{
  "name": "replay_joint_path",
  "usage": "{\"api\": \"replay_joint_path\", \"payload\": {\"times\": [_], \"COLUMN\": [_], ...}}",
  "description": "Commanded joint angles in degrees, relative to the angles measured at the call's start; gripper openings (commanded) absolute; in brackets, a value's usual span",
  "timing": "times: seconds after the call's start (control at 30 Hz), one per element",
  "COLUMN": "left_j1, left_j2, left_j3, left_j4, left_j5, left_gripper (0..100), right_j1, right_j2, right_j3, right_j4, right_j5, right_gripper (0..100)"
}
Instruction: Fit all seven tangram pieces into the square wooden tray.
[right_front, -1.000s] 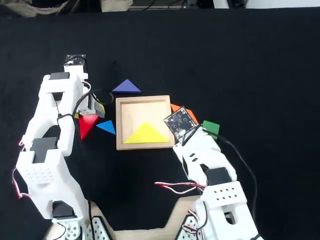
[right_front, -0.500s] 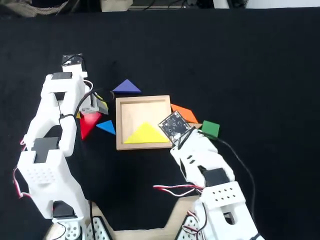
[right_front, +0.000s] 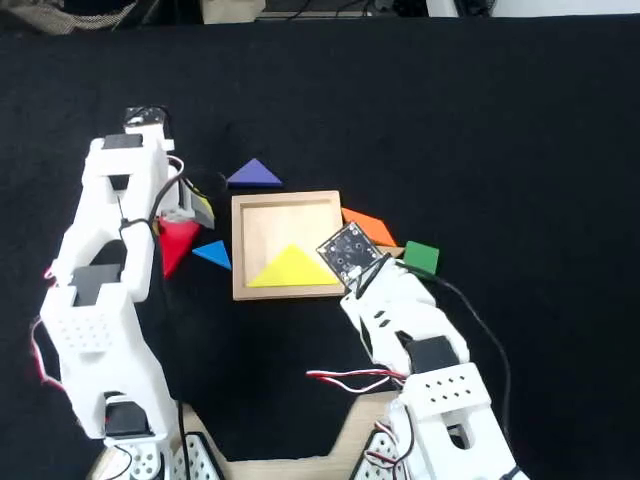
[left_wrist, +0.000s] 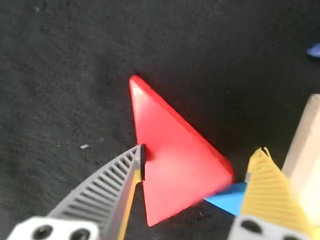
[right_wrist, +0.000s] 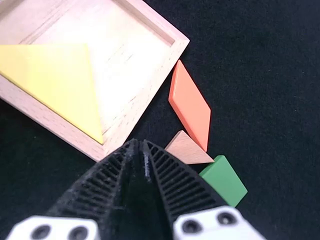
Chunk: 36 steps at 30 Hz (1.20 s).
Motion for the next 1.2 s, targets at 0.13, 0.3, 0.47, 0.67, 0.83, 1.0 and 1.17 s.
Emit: {"api": "replay_joint_path", "payload": {"times": [0.13, 0.3, 0.47, 0.67, 0.83, 1.0, 1.17], "left_j1": [-1.8, -2.2, -2.2, -2.3, -2.4, 0.6, 3.0], "left_j2": [8.4, 9.6, 9.5, 9.7, 7.3, -1.3, -4.7], "left_j3": [-12.4, -14.1, -14.3, -14.3, -16.0, -16.7, -12.4], "left_j4": [7.5, 7.8, 7.6, 7.7, 8.5, 14.1, 15.0], "left_j5": [-0.9, -1.0, -1.0, -5.3, -1.9, -4.1, -13.9], "left_gripper": [33, 33, 33, 28, 30, 31, 31], "right_j1": [-0.6, -0.6, -0.6, -0.6, -0.6, -0.6, -0.6], "right_j2": [-0.9, -0.9, -0.9, -0.9, -0.9, -0.9, -0.9], "right_j3": [-0.1, -0.1, -0.1, -0.1, -0.1, -0.1, -0.1], "right_j4": [-1.0, -1.0, -1.0, -1.0, -1.0, -1.0, -1.0], "right_j5": [0.7, 0.7, 0.7, 0.7, 0.7, 0.7, 0.7], "right_gripper": [1.2, 1.2, 1.2, 1.2, 1.2, 1.2, 1.2]}}
